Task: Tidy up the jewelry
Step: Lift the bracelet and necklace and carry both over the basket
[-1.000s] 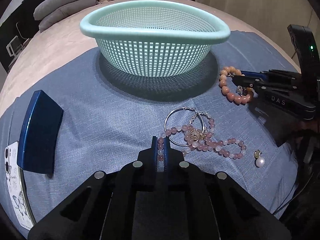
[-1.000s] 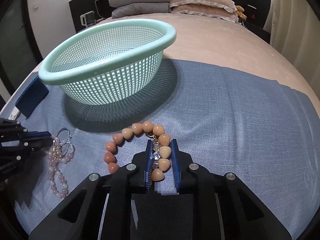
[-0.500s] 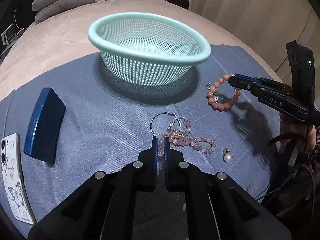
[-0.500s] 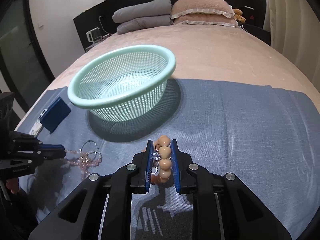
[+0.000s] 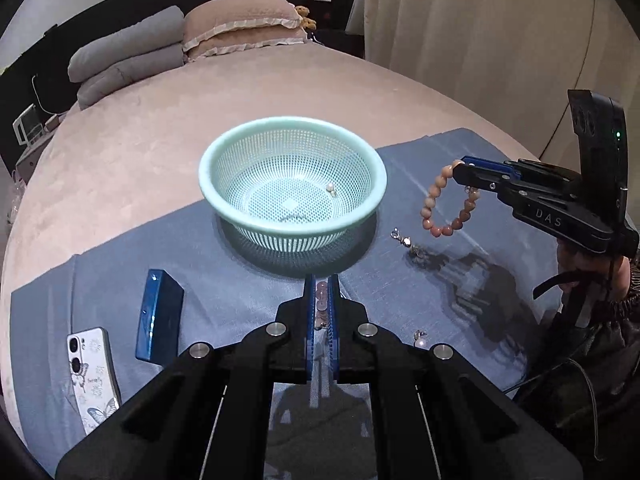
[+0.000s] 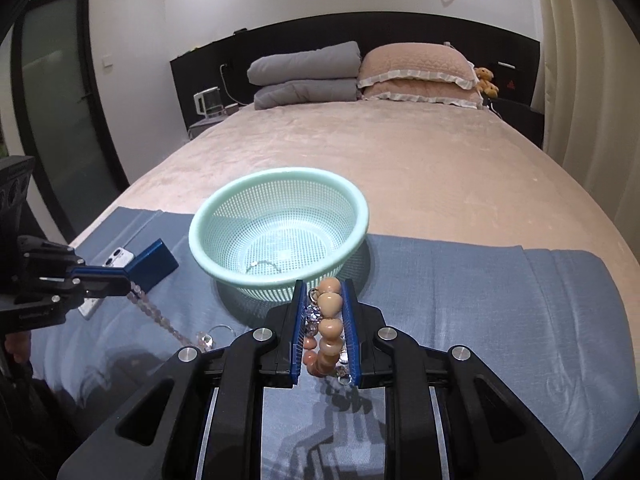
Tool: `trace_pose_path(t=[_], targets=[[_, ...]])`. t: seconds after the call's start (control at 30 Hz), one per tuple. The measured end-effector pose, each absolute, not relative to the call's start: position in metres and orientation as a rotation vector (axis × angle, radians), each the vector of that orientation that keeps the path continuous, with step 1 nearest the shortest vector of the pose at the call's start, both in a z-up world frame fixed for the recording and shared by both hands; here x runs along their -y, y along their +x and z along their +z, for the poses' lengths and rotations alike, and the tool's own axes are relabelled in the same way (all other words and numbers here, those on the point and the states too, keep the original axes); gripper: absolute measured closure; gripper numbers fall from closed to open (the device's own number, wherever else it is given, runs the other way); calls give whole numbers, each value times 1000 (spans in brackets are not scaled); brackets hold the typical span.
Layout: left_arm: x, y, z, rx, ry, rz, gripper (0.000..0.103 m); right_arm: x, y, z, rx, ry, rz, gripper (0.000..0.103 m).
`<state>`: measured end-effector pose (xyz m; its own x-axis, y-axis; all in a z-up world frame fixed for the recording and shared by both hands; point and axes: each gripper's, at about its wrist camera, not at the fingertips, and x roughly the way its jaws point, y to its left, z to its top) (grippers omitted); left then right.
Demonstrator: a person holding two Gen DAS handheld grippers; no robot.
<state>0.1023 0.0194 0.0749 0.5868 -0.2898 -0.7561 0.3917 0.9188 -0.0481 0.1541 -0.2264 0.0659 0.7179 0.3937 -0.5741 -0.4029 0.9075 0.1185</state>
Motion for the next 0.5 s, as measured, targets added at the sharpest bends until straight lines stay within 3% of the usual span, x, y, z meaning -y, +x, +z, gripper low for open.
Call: trace_pose_path(t=[0.5], targets=[[-16,116,165,-688,188,-390,97,222,157,118,-527,-26,484,86]])
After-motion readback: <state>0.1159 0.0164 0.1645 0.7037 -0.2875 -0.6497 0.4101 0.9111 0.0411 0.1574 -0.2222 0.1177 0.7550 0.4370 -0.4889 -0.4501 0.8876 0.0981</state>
